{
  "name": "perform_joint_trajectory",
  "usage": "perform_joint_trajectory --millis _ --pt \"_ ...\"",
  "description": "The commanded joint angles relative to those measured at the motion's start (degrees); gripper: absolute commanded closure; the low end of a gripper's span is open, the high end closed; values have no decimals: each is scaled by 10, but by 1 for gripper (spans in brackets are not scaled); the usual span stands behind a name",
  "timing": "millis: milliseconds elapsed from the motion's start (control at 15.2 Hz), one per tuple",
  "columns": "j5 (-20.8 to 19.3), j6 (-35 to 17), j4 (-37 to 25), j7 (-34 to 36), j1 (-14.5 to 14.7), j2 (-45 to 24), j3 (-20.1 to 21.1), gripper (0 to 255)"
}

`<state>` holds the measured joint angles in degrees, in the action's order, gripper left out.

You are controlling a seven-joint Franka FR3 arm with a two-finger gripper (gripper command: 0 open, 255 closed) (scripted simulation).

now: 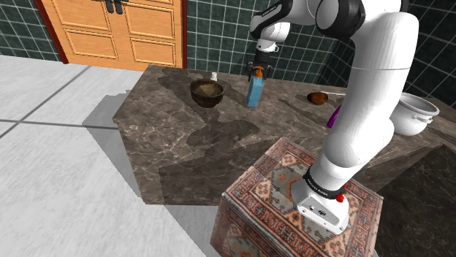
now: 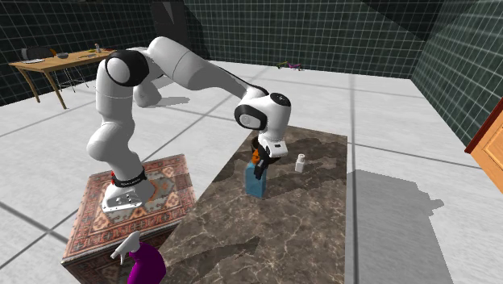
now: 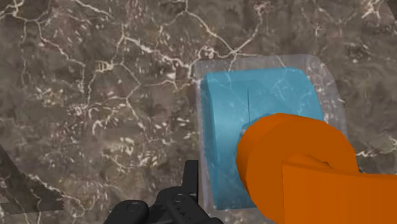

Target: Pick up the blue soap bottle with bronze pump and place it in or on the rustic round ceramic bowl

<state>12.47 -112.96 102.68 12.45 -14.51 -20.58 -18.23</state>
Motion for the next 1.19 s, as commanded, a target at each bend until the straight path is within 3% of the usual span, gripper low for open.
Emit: perform_joint_trajectory --millis 0,1122 --pt "-1 6 -3 1 0 3 0 255" --pt "-21 120 -80 22 2 45 -7 255"
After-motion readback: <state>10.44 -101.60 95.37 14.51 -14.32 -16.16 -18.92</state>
